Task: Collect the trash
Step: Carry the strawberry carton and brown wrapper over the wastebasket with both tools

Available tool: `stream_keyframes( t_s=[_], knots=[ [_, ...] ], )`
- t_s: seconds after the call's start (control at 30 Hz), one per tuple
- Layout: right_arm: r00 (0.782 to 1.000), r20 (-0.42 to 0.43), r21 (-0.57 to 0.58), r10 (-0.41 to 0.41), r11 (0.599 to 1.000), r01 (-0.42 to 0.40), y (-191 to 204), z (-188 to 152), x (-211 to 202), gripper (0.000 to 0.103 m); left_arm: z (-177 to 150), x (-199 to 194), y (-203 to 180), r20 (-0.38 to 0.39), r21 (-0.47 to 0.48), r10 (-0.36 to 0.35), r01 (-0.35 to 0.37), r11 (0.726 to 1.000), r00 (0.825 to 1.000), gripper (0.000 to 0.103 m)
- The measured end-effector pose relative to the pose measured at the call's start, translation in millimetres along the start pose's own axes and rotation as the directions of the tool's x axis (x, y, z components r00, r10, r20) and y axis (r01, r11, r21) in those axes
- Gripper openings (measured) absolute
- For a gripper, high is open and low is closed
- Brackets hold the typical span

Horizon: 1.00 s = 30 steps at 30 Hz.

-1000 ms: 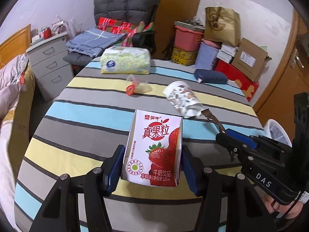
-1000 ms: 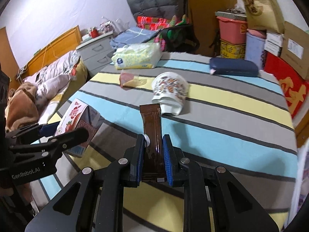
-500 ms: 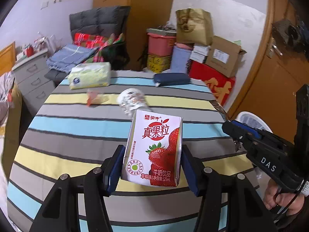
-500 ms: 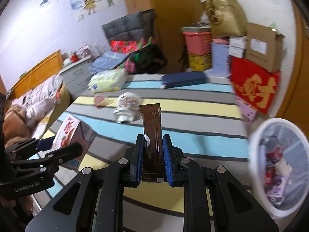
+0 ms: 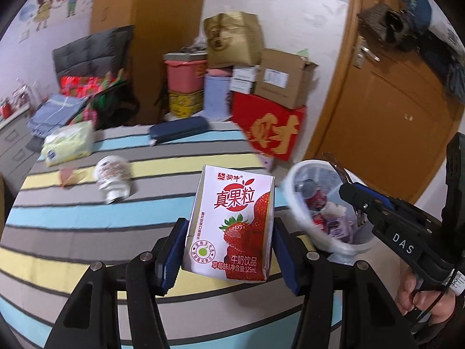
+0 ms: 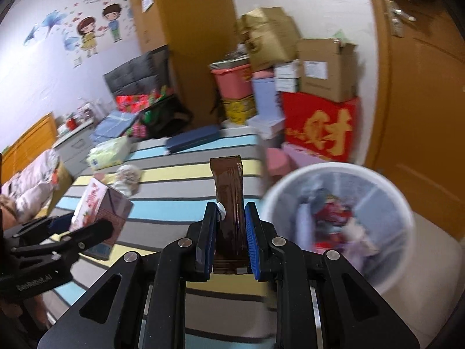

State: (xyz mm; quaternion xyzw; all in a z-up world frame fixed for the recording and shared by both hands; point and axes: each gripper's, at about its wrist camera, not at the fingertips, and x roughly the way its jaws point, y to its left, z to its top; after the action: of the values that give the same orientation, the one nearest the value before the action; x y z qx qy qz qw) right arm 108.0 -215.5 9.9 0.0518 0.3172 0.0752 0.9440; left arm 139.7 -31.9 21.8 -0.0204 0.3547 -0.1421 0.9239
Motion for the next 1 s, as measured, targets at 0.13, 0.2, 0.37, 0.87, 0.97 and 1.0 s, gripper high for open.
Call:
stream_keyframes(
  t_s=[0.13, 0.2, 0.37, 0.87, 0.97, 1.0],
  knots=[
    [0.998, 0.019, 0.041, -0.057, 0.998, 0.057, -27, -1, -10, 0.020, 6, 10, -27, -0.004, 0.035, -0.040, 0.040, 0.999, 0.999, 0.057],
    [0.996, 0.023, 0.057, -0.083, 0.995, 0.081, -39, -2, -13, 0.020, 10, 17, -40, -0.010, 0.051, -0.060, 0.060, 0.997, 0.998, 0.057],
    [0.990, 0.015, 0.094, -0.143, 0.986, 0.141, -64, -7, -19, 0.020, 16, 33, -70, -0.030, 0.089, -0.104, 0.106, 0.990, 0.994, 0.057],
    [0.969, -0.078, 0.129, -0.235, 0.961, 0.244, -115, -16, -3, 0.021, 28, 93, -136, -0.097, 0.173, -0.171, 0.186, 0.967, 0.980, 0.057],
    [0.967, -0.085, 0.133, -0.242, 0.959, 0.252, -121, -15, -1, 0.021, 30, 102, -141, -0.095, 0.192, -0.157, 0.173, 0.966, 0.983, 0.057],
    [0.965, -0.088, 0.131, -0.246, 0.958, 0.256, -122, -15, 0, 0.021, 31, 104, -142, -0.099, 0.190, -0.160, 0.176, 0.966, 0.982, 0.057]
  ],
)
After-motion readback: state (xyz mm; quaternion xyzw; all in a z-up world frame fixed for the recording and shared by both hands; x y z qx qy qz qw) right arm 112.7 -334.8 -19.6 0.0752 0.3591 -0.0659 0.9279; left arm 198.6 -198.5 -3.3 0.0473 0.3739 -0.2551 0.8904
